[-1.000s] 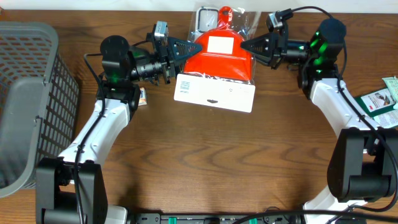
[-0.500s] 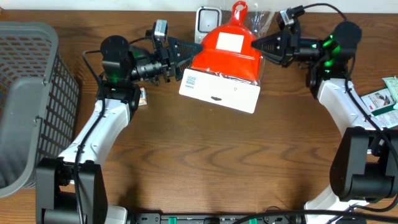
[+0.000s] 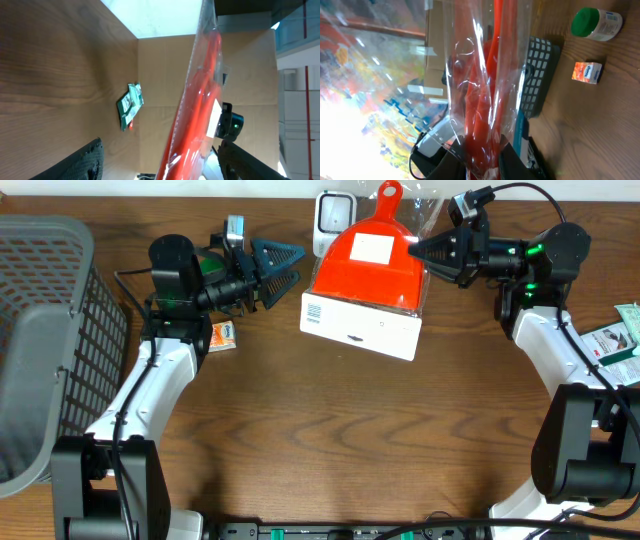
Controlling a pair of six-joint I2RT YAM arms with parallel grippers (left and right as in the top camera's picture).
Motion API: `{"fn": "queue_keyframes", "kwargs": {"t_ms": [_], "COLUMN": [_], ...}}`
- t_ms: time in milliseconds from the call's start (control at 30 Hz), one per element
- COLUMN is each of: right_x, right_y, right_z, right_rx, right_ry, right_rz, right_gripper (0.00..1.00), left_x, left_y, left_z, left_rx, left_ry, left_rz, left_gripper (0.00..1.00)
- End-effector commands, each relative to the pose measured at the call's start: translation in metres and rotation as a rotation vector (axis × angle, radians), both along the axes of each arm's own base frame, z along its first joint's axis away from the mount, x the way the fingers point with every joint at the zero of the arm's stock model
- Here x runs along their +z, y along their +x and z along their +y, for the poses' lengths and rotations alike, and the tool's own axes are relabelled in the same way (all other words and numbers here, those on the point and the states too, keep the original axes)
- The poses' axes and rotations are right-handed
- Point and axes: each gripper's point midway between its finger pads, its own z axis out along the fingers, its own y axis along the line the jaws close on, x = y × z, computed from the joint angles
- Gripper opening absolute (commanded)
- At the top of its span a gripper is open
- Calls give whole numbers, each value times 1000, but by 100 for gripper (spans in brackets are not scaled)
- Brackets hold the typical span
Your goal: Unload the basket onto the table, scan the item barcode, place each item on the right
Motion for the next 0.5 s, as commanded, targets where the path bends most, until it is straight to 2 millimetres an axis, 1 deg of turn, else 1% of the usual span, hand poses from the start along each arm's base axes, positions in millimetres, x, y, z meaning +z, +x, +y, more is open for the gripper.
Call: {"fn": "queue_keyframes", "kwargs": {"t_ms": [0, 333, 467], "right_x": [4, 4, 3], "right_y": [-2, -2, -2], "right_z": [-1, -1, -4], "right_rx": [3, 3, 0], "right_ry": [-2, -3, -13], "right_rz": [-2, -13, -146], "right_gripper": [1, 1, 2], "left_x": [7, 7, 7], "left_y": [0, 0, 0], "left_z": [1, 1, 1], "left_rx": [5, 4, 4], "left_ry": [17, 17, 17], "left_rz": [-64, -63, -63], "left_gripper": [73, 73, 73]}}
